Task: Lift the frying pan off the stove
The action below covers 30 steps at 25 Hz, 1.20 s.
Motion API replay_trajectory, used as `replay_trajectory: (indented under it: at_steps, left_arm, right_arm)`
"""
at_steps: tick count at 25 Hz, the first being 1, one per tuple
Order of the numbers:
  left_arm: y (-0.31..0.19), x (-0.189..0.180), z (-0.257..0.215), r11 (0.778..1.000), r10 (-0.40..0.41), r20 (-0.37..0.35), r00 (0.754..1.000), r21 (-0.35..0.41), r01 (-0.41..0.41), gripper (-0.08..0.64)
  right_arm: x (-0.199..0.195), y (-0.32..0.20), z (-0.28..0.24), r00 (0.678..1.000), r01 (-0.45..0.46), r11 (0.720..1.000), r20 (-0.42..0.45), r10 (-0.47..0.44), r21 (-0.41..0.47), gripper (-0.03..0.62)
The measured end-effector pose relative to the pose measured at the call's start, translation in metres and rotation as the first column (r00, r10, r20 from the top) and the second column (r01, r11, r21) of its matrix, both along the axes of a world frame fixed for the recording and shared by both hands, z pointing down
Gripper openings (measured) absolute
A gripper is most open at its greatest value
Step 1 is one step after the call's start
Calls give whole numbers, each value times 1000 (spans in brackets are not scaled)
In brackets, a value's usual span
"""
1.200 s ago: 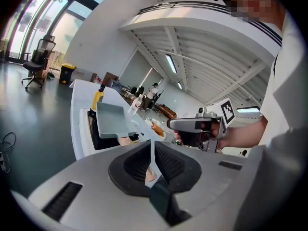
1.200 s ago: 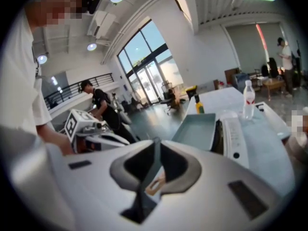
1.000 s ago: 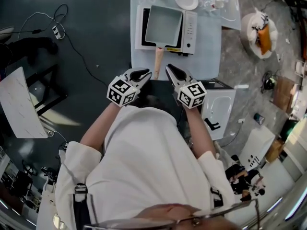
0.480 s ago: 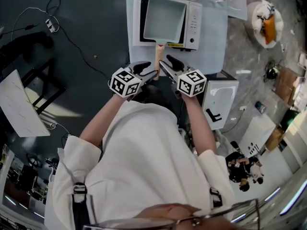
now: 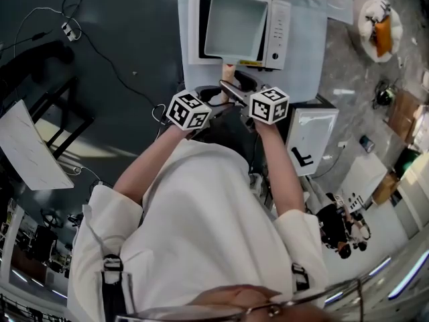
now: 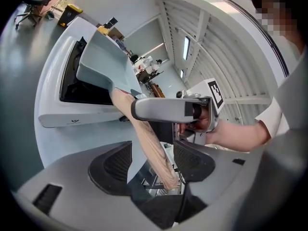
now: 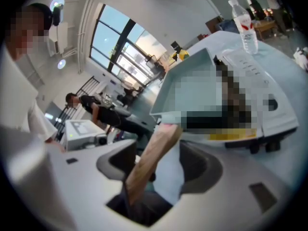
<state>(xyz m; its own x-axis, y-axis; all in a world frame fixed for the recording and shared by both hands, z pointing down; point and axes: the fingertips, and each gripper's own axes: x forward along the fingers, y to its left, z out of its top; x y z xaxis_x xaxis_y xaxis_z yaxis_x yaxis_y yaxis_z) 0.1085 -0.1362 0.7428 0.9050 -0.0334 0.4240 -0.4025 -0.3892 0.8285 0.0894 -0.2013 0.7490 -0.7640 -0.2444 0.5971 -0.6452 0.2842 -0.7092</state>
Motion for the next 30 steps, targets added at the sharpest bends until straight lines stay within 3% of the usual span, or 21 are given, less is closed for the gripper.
replay_trajectory:
  at_steps: [11,18,30]
  left_arm:
    - [10,22,7,993,74,-63,995,-93,-80,275]
    - [17,29,7,980,114,-122,986,-149,-132,156]
    - [23,26,6,973,168,-135,977,-139,-186,144]
  right_arm:
    - [-19,0,15,989,69,989,136,-52,-129,275]
    - [-28,1,17,972,122,977,220,-81,-177,260]
    - [-33,5,12,942,98,978,334,-31,-186,212]
